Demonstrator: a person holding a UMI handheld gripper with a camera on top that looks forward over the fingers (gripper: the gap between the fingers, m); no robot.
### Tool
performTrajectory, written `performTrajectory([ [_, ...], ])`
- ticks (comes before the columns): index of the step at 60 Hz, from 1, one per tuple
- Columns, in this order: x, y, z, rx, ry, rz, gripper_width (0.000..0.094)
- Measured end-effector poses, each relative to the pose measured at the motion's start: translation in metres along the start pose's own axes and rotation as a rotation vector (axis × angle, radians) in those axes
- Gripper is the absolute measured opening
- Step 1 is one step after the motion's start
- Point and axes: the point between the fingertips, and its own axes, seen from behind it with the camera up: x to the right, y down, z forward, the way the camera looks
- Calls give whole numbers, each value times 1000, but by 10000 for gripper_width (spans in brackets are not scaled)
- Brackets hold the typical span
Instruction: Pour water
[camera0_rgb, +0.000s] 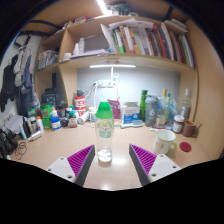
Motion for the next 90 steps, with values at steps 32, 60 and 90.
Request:
performTrajectory([
  [32,-19,0,169,101,77,-32,474],
  [60,22,-116,140,72,-152,665,366],
  [90,127,-130,136,69,-483,2278,369],
])
